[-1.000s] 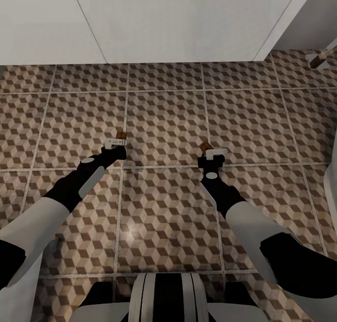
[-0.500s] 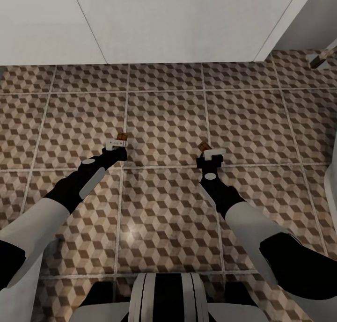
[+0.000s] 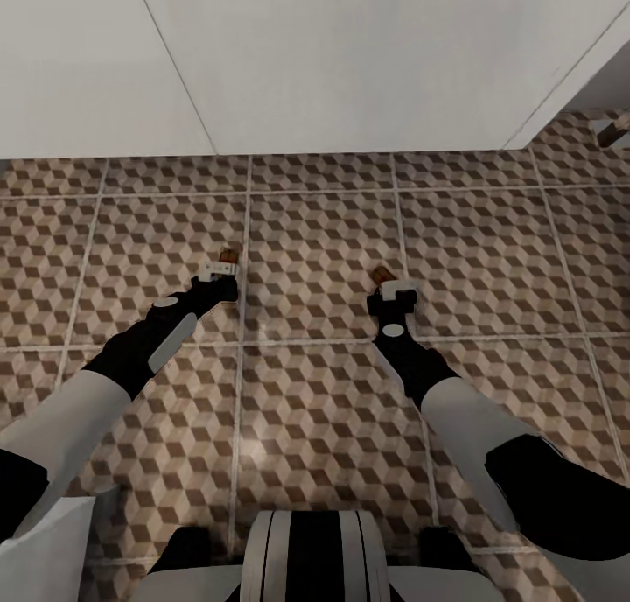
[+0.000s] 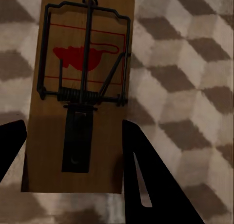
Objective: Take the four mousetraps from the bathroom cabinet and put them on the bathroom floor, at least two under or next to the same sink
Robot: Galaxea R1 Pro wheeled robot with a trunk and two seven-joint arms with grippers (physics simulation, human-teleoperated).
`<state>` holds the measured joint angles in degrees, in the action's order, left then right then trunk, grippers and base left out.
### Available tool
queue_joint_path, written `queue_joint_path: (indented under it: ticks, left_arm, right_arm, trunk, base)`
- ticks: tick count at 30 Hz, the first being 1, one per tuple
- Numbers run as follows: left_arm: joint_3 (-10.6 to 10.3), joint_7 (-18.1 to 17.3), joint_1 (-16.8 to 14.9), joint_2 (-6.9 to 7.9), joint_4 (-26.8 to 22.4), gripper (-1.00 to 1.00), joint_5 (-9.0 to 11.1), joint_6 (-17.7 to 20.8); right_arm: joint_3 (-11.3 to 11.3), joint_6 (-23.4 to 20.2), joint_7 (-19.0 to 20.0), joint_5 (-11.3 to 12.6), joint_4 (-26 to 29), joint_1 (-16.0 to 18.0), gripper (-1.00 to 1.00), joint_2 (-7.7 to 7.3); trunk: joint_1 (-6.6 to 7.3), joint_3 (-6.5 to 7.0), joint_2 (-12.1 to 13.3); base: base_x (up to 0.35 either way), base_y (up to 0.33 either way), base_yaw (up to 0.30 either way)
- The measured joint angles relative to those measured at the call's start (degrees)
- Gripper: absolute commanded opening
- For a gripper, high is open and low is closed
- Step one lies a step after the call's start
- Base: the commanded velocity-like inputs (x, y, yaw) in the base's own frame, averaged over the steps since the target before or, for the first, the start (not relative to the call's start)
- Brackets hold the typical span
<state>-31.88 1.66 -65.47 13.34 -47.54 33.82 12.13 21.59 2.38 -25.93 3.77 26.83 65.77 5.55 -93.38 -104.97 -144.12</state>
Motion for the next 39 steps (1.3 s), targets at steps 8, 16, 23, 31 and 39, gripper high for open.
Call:
queue_joint_path:
  ticks: [8, 16, 23, 31, 39]
  left_arm:
    - [-0.3, 0.0, 0.0, -0.05, 0.0, -1.0, 0.0, 0.0]
    - [-0.7, 0.0, 0.0, -0.13, 0.0, -1.0, -0.1, 0.0]
    - [-1.2, 0.0, 0.0, -0.14, 0.0, -1.0, 0.0, 0.0]
    - [-1.3, 0.1, 0.0, -0.23, 0.0, -1.0, 0.0, 0.0]
    - [-1.4, 0.1, 0.0, -0.48, -0.1, -1.0, 0.0, -0.1]
  right_arm:
    - [0.0, 0.0, 0.0, 0.0, -0.1, 0.0, -1.0, -0.01]
    - [0.0, 0.1, 0.0, 0.0, -0.1, -0.1, -1.0, -0.01]
    - [0.0, 0.1, 0.0, 0.0, -0.1, -0.1, -1.0, 0.0]
    - [0.1, 0.0, 0.0, 0.0, -0.1, -0.1, -1.0, 0.01]
    - [0.1, 0.0, 0.0, 0.0, -0.1, -0.1, -1.0, 0.04]
  trunk:
    - [0.0, 0.0, 0.0]
    - [-0.01, 0.0, 0.0]
    - [-0.03, 0.0, 0.0]
    - [-0.03, 0.0, 0.0]
    - [-0.03, 0.0, 0.0]
  base:
    - [0.263, 0.051, 0.0]
    - [0.208, -0.142, 0.0]
    - [0.019, -0.016, 0.0]
    - [0.0, -0.001, 0.0]
    - [0.0, -0.161, 0.0]
